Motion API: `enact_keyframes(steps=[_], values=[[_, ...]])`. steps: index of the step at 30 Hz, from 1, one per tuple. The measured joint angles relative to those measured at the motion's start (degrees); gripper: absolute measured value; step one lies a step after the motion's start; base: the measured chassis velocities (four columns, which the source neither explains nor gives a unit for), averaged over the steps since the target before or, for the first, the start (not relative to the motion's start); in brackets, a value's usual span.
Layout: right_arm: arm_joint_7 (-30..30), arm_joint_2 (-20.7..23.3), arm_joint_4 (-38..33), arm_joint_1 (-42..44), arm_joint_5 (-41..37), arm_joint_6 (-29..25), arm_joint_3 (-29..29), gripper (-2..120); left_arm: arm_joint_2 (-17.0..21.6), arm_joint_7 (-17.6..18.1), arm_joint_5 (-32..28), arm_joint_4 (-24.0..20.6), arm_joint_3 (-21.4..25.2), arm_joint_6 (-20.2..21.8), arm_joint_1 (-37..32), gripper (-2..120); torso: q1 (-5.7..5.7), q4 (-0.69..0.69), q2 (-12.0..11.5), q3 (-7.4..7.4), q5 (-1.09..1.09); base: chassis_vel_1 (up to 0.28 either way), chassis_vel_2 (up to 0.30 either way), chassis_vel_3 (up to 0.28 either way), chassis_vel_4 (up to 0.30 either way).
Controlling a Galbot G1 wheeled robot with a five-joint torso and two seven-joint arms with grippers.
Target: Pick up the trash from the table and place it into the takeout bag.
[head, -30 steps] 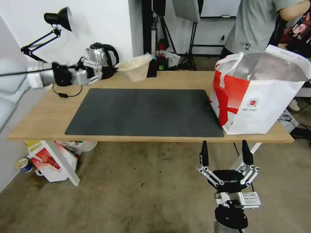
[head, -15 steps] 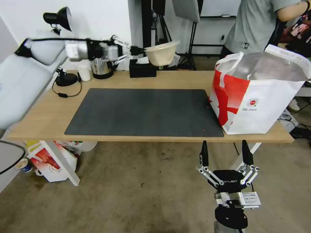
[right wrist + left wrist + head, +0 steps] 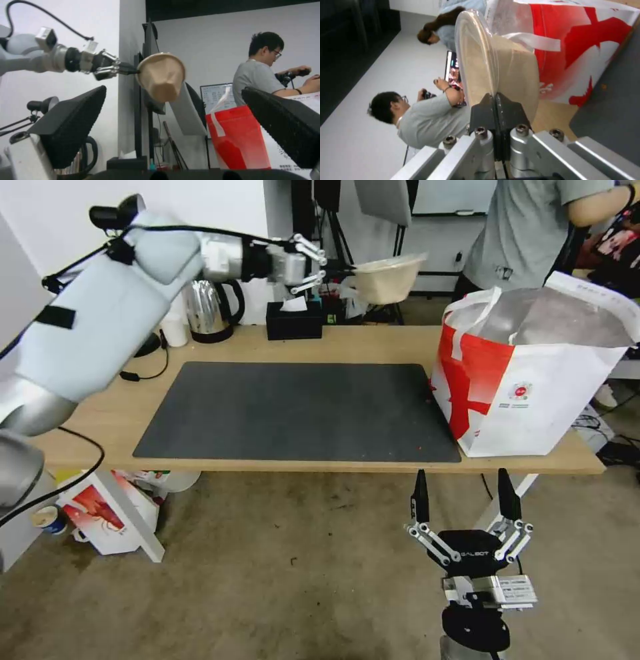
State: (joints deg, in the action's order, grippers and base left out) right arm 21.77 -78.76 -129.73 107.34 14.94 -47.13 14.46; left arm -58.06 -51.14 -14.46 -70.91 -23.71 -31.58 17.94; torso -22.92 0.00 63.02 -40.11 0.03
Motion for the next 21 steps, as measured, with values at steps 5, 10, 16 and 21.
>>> enact_keyframes(steps=[5,10,16,21], values=[[0.0,0.0,0.0,0.0,0.0,0.0,0.0,100,-4.7,0.2,0.7,2.0,-1.9,0.5,1.9,0,0.0,-0.02,0.0,0.0,-0.01,0.0,0.0,0.0,0.0],[0.0,0.0,0.0,0.0,0.0,0.0,0.0,100,-7.5,0.3,1.7,3.6,-2.5,0.6,2.5,0,0.0,0.01,0.0,0.0,-0.03,0.0,0.0,0.0,0.0],[0.0,0.0,0.0,0.0,0.0,0.0,0.0,100,-10.7,0.3,2.6,5.2,-2.5,0.6,2.9,0,0.0,0.0,0.0,0.0,-0.02,0.0,0.0,0.0,0.0],[0.0,0.0,0.0,0.0,0.0,0.0,0.0,100,-13.5,0.7,3.5,6.4,-2.2,0.6,3.4,0,0.0,0.0,0.0,0.01,-0.02,0.0,0.0,0.0,0.0]])
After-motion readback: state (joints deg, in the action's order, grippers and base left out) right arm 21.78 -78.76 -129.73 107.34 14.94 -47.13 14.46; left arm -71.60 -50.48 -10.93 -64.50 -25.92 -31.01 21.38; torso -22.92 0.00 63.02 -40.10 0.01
